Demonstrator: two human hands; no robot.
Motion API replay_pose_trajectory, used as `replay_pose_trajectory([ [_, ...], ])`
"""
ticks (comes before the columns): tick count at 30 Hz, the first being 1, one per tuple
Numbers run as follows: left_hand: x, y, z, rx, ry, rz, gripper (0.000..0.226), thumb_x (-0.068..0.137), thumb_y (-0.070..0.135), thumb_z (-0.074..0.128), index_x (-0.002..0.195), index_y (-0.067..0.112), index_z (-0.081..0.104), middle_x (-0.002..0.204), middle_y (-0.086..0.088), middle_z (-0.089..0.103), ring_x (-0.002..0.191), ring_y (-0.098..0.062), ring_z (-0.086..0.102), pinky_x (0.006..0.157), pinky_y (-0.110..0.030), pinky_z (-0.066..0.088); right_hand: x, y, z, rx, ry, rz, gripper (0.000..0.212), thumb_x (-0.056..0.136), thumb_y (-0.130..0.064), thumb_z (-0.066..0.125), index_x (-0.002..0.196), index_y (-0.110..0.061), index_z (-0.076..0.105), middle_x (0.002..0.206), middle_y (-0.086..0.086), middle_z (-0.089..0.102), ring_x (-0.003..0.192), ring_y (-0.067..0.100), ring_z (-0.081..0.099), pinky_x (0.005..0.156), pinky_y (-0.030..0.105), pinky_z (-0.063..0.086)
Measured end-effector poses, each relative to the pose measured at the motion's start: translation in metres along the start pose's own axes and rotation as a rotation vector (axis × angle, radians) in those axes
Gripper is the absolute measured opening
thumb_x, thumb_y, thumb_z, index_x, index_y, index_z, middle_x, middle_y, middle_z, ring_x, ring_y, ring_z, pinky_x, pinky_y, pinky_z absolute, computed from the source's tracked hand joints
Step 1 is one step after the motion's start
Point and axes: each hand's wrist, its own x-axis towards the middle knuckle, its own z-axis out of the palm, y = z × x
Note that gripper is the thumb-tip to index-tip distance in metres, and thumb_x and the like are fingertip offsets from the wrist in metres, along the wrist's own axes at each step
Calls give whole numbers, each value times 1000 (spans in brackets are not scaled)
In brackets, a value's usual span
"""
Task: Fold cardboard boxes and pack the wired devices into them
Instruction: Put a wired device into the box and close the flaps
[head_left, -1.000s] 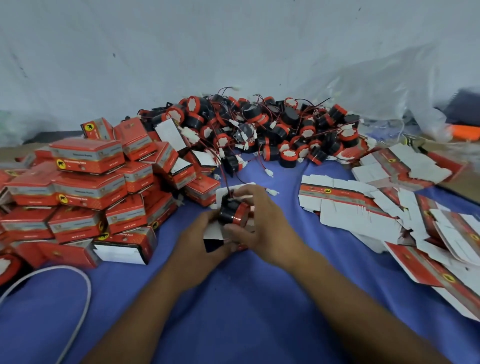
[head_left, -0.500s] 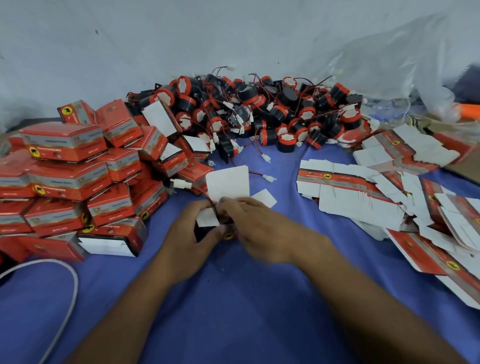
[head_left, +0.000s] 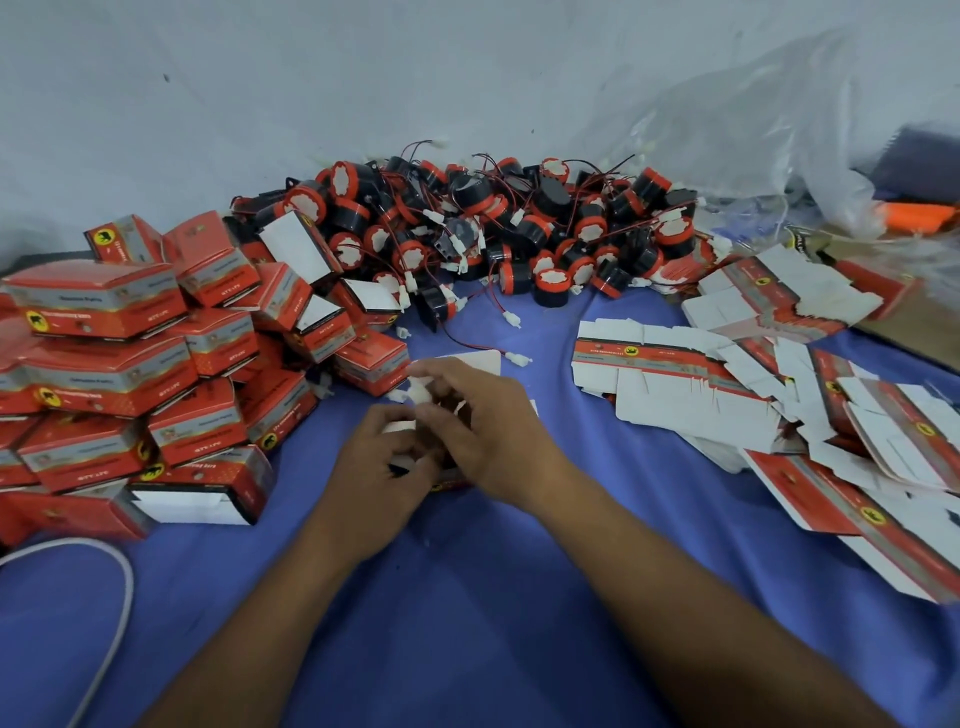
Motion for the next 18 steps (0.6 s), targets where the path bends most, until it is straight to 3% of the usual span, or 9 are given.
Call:
replay_pose_trajectory([
  [3, 0, 5, 8, -137, 163, -185, 31, 82, 15, 75, 103, 26, 55, 103, 6, 60, 83, 4, 60, 62, -17, 50, -1, 6, -1, 30, 31, 63, 30, 94, -12, 66, 123, -20, 66, 95, -6, 63, 81, 2, 59, 76, 9, 45],
  [7, 2, 6, 15, -377, 282, -317, 59, 79, 8, 79, 117, 25, 38, 106, 0, 58, 76, -9, 67, 54, -18, 53, -5, 7, 5, -32, 55, 64, 15, 90, -12, 71, 99, -19, 61, 89, -8, 64, 72, 7, 61, 65, 7, 41],
  [10, -1, 5, 16, -379, 327, -284, 53, 80, 6, 79, 114, 22, 42, 101, -1, 61, 69, 2, 65, 51, -16, 52, -8, 4, 10, -43, 103, 74, 15, 89, -16, 72, 87, -17, 58, 80, -5, 66, 70, 13, 64, 63, 17, 48],
  [14, -9, 5, 17, -356, 362, -200, 39, 86, 7, 73, 109, 30, 51, 99, 1, 67, 73, -5, 67, 55, -19, 53, -10, 1, 14, -181, 11, 68, 18, 92, -19, 69, 80, -10, 59, 81, 3, 66, 74, 21, 58, 69, 41, 50],
  [18, -14, 7, 12, -367, 316, -135, 39, 90, 2, 67, 122, 24, 61, 96, 13, 72, 82, -3, 68, 61, -15, 54, -12, -1, 14, -248, -42, -27, 23, 95, -18, 65, 77, -5, 64, 90, 7, 61, 86, 21, 53, 76, 33, 44],
])
